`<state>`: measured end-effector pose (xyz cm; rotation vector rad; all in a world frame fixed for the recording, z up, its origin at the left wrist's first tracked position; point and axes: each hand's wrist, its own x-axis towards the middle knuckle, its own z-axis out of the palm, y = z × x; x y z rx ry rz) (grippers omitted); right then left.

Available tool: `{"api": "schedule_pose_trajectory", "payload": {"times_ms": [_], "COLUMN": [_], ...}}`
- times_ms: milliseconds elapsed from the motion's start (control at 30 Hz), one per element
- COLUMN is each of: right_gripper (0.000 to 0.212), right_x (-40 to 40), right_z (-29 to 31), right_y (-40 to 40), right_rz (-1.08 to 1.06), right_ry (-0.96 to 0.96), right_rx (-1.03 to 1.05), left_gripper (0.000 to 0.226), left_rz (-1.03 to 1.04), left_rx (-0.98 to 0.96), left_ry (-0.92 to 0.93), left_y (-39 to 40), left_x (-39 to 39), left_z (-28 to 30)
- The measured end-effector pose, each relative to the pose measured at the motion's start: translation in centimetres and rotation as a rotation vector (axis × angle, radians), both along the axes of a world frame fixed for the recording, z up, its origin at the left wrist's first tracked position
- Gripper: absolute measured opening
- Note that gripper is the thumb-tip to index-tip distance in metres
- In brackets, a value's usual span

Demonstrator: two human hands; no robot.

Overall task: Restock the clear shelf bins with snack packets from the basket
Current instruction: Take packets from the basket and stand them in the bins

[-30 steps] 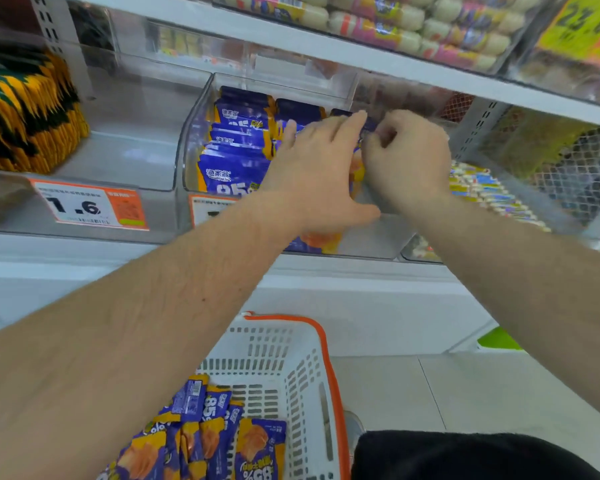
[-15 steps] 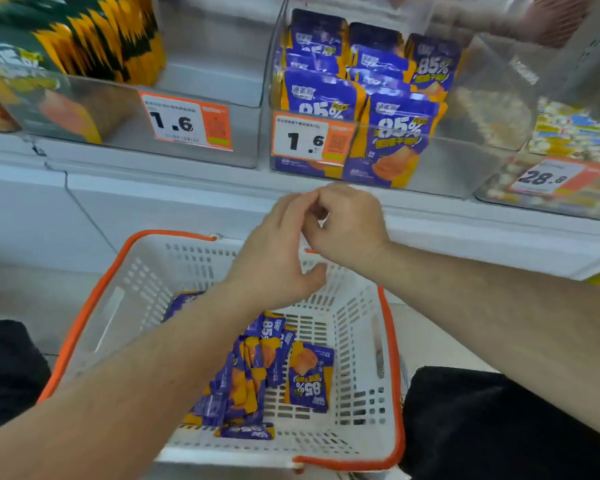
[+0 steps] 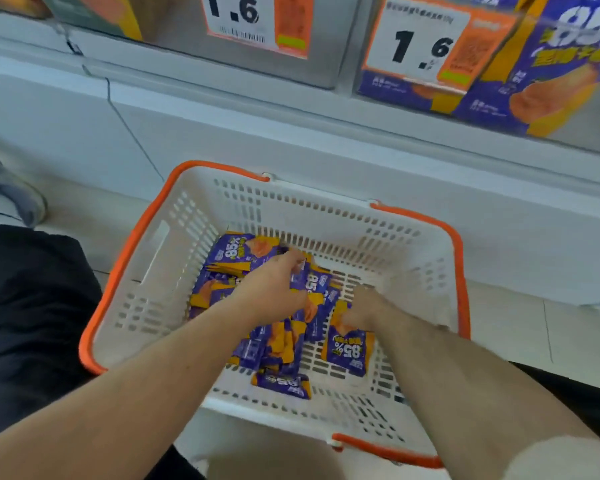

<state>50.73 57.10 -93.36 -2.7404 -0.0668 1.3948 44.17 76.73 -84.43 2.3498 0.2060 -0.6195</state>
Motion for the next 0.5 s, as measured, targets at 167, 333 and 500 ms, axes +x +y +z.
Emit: {"api": "schedule_pose_trajectory", "payload": {"times_ms": [167,333,500], "right_gripper": [0.078,0.056,0.045], "right_x": [-1.5,-2.5,-1.1], "right_z": [-2.3,-3.1,-0.3], "right_y": [-1.4,-0.9,-0.7], "right_rz": [-0.036,-0.015,0.168], "right_ry": [-0.025,-0.019,0.088], "right_rx": [-0.008,0.019,-0.018], "left_gripper": [0.061,0.060,0.056], "left_rz": [0.000,0.051,0.333], "left_rx": [-0.012,-0.057,-0.258], "left_ry": [0.060,0.115,0.185], "left_y": [-0.9,-1.3,-1.7], "left_x": [0.0,-0.4,-0.9], "left_z": [-1.4,-1.4,-1.2]}}
